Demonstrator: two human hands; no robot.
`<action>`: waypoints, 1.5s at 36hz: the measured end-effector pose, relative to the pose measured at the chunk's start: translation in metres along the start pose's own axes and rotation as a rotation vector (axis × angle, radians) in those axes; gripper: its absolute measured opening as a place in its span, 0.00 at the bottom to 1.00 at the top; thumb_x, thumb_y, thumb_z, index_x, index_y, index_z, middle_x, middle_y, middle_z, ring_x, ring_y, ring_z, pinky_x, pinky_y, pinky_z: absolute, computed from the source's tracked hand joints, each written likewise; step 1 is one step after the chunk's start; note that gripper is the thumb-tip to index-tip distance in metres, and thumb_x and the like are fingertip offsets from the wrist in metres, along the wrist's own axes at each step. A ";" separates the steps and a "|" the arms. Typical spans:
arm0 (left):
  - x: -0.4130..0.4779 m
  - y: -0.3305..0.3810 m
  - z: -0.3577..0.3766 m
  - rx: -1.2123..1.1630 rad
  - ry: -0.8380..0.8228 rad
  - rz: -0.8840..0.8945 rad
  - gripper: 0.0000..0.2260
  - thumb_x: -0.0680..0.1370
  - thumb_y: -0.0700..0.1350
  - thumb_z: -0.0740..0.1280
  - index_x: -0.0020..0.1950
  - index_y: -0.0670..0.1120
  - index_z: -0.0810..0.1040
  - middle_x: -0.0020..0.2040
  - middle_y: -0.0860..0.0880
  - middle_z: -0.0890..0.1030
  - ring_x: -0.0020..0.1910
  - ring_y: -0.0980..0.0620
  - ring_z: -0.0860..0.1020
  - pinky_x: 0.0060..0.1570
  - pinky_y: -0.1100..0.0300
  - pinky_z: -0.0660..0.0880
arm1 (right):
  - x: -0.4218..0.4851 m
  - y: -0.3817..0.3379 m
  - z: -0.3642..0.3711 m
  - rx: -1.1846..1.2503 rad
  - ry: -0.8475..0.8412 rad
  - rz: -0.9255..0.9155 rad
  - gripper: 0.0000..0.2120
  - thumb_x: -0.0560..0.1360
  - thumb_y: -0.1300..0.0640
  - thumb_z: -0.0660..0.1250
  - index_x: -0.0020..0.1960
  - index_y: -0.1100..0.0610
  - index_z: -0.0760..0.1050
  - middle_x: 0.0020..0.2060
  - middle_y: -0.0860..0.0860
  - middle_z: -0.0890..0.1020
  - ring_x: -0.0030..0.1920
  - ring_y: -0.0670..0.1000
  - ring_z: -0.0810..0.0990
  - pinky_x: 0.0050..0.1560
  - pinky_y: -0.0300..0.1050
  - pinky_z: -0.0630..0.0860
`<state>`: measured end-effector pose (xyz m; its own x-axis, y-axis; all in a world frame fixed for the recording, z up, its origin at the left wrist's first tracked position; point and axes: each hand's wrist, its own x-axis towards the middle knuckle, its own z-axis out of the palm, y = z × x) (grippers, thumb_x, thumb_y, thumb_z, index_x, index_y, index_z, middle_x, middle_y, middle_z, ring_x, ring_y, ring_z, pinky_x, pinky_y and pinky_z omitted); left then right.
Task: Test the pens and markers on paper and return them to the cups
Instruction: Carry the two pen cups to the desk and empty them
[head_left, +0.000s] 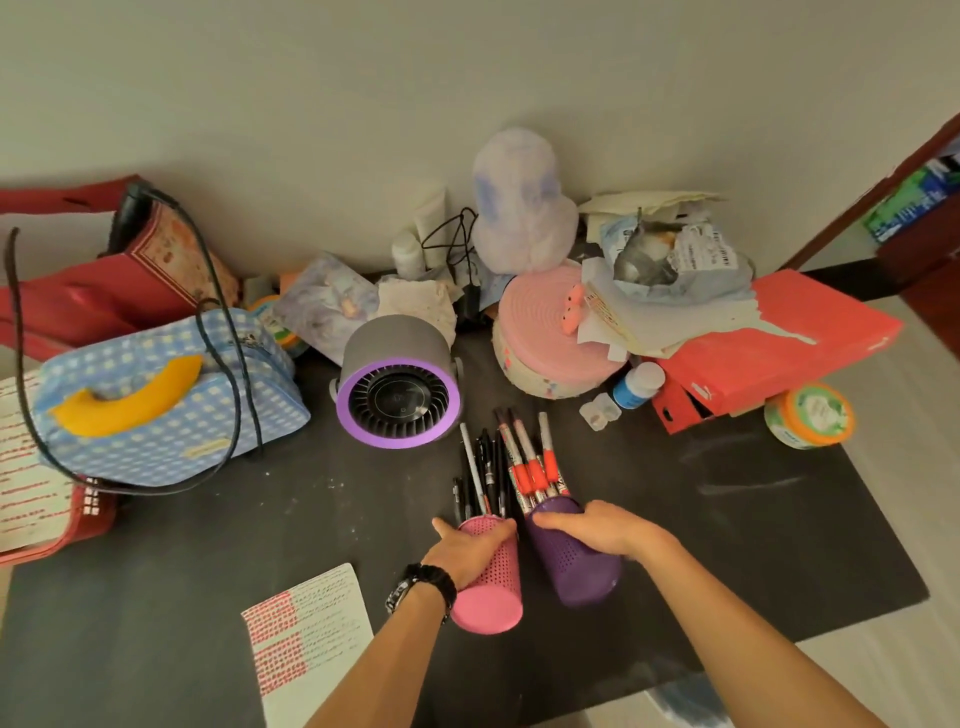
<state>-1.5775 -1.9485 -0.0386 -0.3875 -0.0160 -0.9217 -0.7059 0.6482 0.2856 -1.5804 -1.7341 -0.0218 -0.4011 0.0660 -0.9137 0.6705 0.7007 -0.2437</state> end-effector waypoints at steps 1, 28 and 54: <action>-0.002 -0.004 0.002 0.016 -0.001 0.001 0.58 0.70 0.73 0.67 0.81 0.43 0.35 0.72 0.39 0.73 0.65 0.39 0.77 0.66 0.47 0.74 | -0.002 0.003 0.003 -0.016 -0.007 0.004 0.35 0.68 0.24 0.66 0.57 0.53 0.77 0.55 0.54 0.83 0.53 0.53 0.83 0.58 0.47 0.80; -0.048 -0.113 -0.024 -0.342 -0.117 0.154 0.56 0.58 0.77 0.71 0.79 0.54 0.56 0.61 0.51 0.78 0.58 0.51 0.80 0.62 0.51 0.78 | -0.052 0.069 0.120 0.737 0.240 -0.199 0.39 0.54 0.45 0.84 0.62 0.50 0.75 0.54 0.47 0.83 0.51 0.45 0.84 0.46 0.40 0.81; -0.009 -0.291 -0.236 -0.878 0.889 0.540 0.44 0.54 0.68 0.82 0.67 0.67 0.70 0.63 0.64 0.78 0.61 0.63 0.77 0.59 0.61 0.72 | 0.009 -0.243 0.267 0.455 0.068 -0.988 0.43 0.57 0.43 0.84 0.65 0.26 0.66 0.63 0.29 0.75 0.65 0.35 0.74 0.62 0.40 0.75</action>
<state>-1.5089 -2.3165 -0.0516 -0.7458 -0.6137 -0.2592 -0.3578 0.0408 0.9329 -1.5804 -2.0936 -0.0572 -0.9141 -0.3331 -0.2313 0.1956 0.1377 -0.9710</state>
